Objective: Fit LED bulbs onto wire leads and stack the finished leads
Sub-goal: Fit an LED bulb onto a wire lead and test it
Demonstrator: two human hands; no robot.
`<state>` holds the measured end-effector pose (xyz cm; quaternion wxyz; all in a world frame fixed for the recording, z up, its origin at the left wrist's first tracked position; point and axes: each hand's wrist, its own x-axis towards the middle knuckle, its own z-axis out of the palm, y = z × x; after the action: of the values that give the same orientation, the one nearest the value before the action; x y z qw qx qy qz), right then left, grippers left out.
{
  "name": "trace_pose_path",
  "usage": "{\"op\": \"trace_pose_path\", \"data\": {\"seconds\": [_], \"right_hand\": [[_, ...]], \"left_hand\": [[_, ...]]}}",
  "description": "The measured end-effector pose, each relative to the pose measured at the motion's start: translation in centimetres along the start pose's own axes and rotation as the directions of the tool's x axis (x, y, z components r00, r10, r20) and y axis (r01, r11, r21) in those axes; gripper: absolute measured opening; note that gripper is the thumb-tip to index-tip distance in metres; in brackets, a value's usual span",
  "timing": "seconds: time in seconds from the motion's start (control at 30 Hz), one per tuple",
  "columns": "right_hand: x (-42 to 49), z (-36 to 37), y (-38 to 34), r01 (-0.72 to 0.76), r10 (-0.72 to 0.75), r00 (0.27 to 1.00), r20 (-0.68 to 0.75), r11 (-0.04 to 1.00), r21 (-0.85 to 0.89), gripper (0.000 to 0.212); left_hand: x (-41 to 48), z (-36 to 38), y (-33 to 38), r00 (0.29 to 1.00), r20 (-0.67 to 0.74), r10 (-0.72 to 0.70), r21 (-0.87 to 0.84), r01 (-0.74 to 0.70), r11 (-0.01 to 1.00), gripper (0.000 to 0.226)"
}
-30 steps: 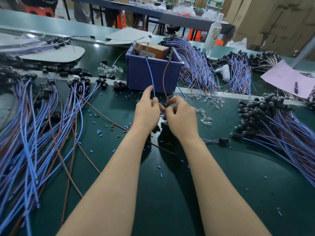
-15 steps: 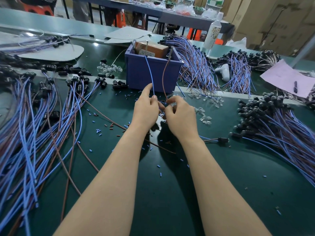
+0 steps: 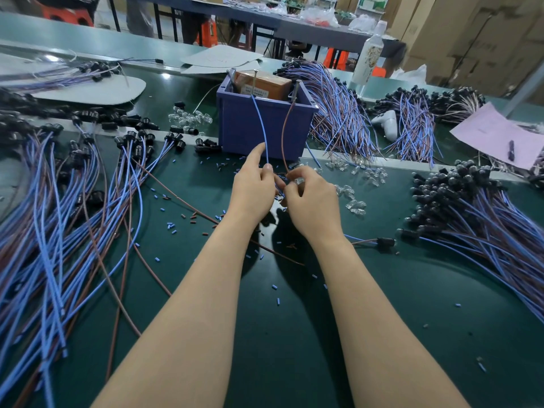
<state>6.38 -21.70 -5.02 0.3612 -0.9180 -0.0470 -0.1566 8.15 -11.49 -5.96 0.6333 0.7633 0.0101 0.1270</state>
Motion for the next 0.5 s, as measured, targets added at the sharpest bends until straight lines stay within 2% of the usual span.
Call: {"op": "trace_pose_path", "data": {"seconds": [0.5], "right_hand": [[-0.02,-0.04,0.04,0.003,-0.003,1.0,0.01,1.0,0.01,0.021]], "left_hand": [[-0.03,-0.01,0.12,1.0,0.02,0.007,0.003,-0.007,1.0,0.045]]}}
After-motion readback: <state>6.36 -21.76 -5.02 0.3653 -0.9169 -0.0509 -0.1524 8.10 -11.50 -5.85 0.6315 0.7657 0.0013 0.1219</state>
